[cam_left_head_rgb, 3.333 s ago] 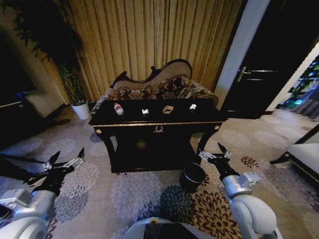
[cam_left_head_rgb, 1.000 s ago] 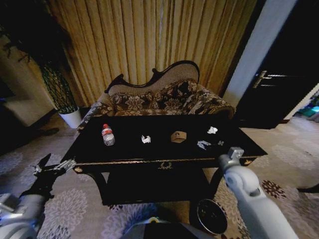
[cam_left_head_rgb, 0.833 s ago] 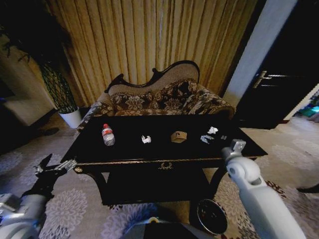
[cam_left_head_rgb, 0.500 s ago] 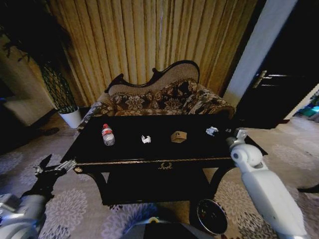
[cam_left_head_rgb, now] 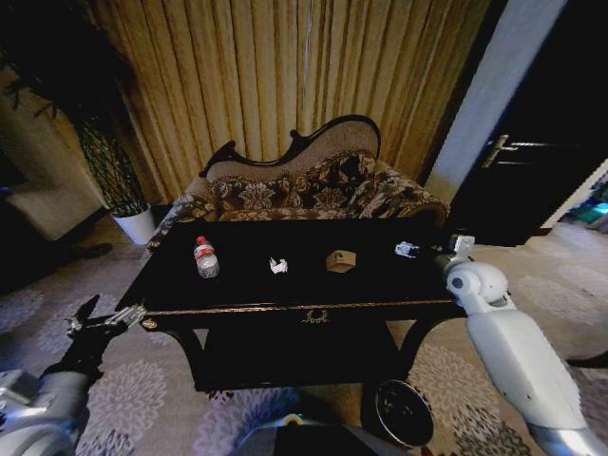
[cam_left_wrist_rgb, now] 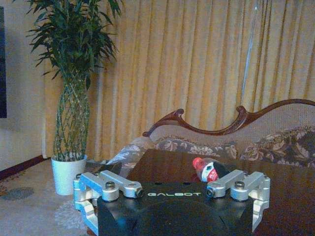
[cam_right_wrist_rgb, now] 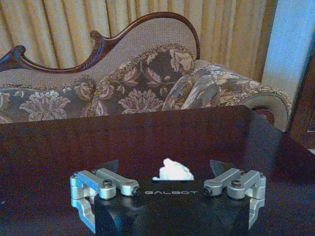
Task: Move to the front of the table and place the trash on the table into the trash bin.
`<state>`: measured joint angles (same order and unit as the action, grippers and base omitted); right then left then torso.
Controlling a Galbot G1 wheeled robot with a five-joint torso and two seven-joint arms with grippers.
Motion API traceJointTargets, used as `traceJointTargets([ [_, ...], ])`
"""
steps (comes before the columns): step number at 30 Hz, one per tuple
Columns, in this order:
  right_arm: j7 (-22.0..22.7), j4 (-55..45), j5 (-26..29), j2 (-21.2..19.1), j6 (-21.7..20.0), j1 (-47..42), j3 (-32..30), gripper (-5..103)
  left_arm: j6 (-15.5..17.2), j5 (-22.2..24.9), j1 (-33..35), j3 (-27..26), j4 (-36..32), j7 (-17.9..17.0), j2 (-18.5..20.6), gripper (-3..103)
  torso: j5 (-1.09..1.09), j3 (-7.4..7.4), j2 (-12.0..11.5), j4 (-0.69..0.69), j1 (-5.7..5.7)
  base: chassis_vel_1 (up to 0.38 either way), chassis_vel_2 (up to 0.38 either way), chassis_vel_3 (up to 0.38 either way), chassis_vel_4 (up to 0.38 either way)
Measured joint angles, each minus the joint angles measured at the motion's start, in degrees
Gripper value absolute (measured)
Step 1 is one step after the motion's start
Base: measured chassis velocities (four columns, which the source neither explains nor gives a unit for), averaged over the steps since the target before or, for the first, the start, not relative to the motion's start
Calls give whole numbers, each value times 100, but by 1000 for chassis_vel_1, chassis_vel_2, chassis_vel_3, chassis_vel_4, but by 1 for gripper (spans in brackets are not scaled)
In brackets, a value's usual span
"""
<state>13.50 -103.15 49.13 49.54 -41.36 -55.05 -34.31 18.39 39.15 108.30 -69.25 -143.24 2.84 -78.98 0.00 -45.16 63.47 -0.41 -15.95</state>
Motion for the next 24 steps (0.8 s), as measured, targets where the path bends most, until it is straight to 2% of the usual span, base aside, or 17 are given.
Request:
traceJointTargets([
  [21,-63,264,-214,53,25,58,142,101,-31,1,-5,-5,31,9,-17,100,0,0,0,0,0,0,0,0,0],
  [23,-63,277,-229,54,28,63,145,97,-31,1,-9,-3,32,10,-19,100,0,0,0,0,0,0,0,0,0],
  [24,-63,292,-253,54,32,65,147,86,-31,1,-11,4,32,10,-24,100,0,0,0,0,0,0,0,0,0],
])
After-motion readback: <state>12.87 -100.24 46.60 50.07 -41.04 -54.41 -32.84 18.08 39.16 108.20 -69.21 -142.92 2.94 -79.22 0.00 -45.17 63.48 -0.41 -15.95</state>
